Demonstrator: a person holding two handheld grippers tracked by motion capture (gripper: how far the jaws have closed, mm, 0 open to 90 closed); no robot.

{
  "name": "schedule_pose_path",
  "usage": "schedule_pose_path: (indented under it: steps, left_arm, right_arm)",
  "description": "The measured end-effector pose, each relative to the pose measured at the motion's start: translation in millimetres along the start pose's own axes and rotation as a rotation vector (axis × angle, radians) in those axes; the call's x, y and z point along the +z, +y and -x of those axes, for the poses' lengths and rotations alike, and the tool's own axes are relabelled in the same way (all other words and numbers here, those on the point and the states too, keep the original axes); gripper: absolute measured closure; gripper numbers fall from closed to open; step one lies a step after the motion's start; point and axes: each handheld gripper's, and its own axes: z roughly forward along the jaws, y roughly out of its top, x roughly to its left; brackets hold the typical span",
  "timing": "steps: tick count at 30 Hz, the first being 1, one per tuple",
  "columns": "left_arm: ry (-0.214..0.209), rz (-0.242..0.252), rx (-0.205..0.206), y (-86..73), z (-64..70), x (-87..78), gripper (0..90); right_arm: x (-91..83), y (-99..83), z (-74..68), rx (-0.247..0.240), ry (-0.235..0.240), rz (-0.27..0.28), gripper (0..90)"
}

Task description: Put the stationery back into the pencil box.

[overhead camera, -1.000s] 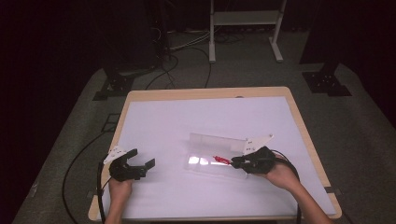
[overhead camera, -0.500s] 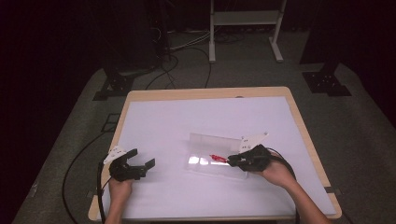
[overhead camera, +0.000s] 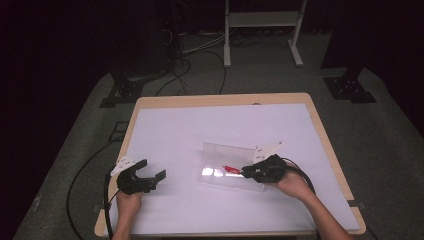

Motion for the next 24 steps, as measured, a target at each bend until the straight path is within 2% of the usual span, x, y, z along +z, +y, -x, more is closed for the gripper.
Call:
schedule_pose_path:
  steps: [24]
  left_arm:
    - [-0.003,-0.001,-0.001,0.0,0.0,-0.2,0.0]
  right_arm:
    - [28.8,-3.9,6.2,0.009,0.035,-0.036,78.7]
